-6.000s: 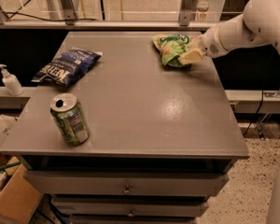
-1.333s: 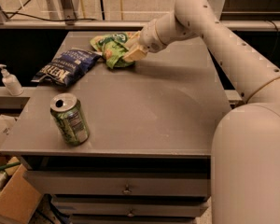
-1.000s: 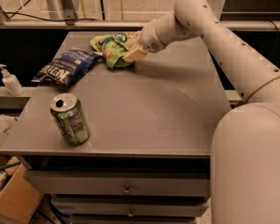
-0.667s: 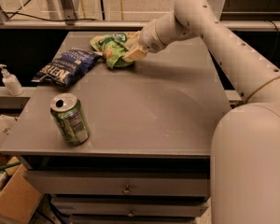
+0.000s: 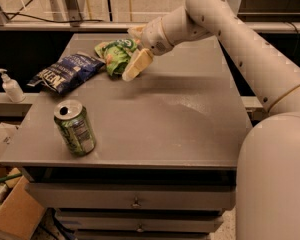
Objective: Move green rice chip bag near blue chip bag
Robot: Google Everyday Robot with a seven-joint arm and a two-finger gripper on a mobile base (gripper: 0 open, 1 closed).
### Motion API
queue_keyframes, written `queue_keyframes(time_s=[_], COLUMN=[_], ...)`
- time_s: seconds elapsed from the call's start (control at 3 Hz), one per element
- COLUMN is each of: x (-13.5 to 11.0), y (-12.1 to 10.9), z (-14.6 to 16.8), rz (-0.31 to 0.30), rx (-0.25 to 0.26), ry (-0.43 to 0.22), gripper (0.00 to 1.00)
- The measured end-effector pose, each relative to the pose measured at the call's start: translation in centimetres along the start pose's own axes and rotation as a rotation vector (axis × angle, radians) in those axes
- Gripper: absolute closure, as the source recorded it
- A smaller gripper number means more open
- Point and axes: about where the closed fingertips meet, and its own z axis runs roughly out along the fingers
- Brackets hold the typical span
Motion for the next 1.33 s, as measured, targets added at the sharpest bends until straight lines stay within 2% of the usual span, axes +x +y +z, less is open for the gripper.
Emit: queue_keyframes(time_s=[0.33,0.67,1.33], x=[-0.4,-0.1,2.5], y=[-0.3,-1.9,-4.4], z=[-1.5,-6.3,-16.9], rz=[-0.004,-0.016,-0.022], rx=[0.011,0.106,0.334], ry=[-0.017,-0.051,-0.089], gripper=[0.00,0.00,0.00])
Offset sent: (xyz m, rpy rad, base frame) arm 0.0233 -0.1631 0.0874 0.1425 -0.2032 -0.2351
